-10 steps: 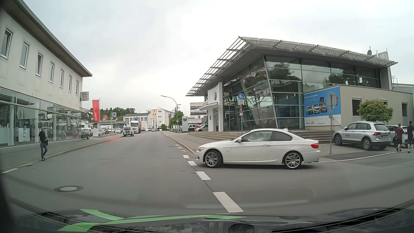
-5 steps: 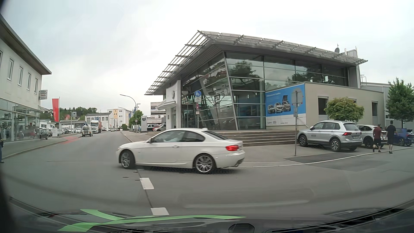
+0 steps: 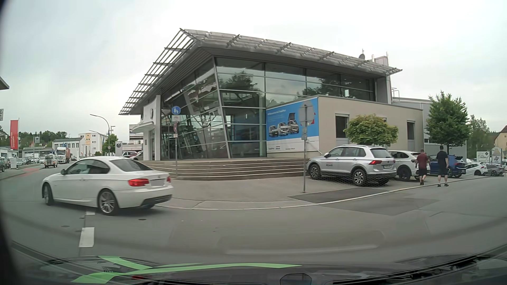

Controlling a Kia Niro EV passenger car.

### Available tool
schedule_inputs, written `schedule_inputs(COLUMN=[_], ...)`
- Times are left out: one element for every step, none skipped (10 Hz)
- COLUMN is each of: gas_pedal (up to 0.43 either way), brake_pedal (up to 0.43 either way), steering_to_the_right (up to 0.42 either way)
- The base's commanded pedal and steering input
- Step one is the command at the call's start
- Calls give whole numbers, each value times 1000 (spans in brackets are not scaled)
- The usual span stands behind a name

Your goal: Follow the waypoints while adhering to traffic rules and regulations

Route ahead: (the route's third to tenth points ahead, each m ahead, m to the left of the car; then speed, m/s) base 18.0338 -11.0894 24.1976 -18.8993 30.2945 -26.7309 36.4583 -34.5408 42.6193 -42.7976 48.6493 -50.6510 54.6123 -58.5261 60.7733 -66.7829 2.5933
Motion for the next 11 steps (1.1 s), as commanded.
schedule_inputs(gas_pedal=[0,0,0,0,0,0,0,0,0,0,0], brake_pedal=[0,0,0,0,0,0,0,0,0,0,0], steering_to_the_right=[575,576,577,578,578,577,573,559,542,515,492])
